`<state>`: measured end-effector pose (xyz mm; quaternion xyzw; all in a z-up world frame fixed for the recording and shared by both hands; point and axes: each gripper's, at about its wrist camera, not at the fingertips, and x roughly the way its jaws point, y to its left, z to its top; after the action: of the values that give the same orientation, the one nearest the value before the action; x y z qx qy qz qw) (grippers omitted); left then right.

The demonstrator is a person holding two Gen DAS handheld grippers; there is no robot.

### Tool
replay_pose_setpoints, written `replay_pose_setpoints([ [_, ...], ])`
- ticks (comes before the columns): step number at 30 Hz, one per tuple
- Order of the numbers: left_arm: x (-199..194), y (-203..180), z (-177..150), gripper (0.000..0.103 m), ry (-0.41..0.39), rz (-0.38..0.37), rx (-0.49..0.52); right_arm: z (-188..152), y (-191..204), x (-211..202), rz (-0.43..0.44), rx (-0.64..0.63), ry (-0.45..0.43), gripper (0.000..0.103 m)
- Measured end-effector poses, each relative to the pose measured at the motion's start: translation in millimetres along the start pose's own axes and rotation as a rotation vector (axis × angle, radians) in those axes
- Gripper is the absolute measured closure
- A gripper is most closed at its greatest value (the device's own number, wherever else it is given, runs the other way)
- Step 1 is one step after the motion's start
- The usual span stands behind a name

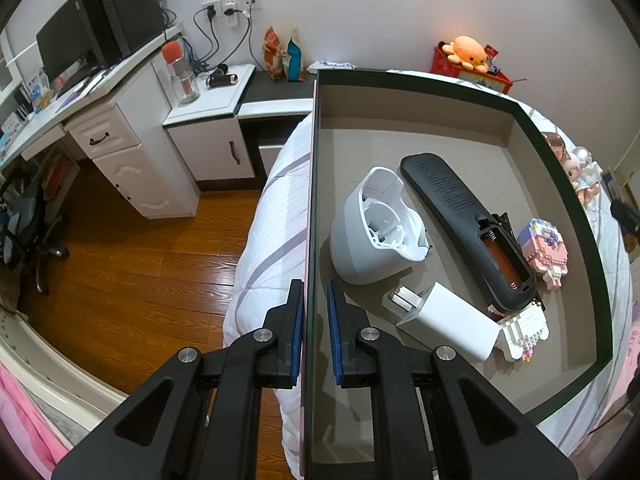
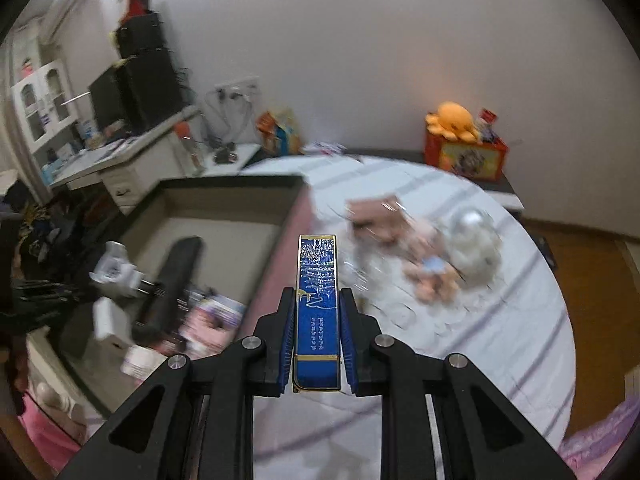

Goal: Organize rigid objects
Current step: 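Carry the blue box into the tray and open the right gripper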

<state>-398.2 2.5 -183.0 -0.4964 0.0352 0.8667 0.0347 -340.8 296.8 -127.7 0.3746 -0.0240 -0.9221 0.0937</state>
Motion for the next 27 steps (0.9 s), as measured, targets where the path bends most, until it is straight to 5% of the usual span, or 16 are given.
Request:
replay_pose_setpoints([
  [9, -1.6, -0.3, -1.1, 0.093, -0.004, 0.001, 0.005, 29.0, 66.3, 41.8, 0.062, -0.128, 0.067, 0.082],
  [23, -0.1, -2.5, 2.7, 0.093, -0.010, 0.007, 0.012, 32.9, 70.9, 79.4, 0.019, -0.155, 0.117, 0.081],
  [27, 0.2, -3.6, 3.5, 0.093, -0.010, 0.011, 0.014, 35.9, 68.2, 74.1, 0.019, -0.146, 0.078, 0.064],
])
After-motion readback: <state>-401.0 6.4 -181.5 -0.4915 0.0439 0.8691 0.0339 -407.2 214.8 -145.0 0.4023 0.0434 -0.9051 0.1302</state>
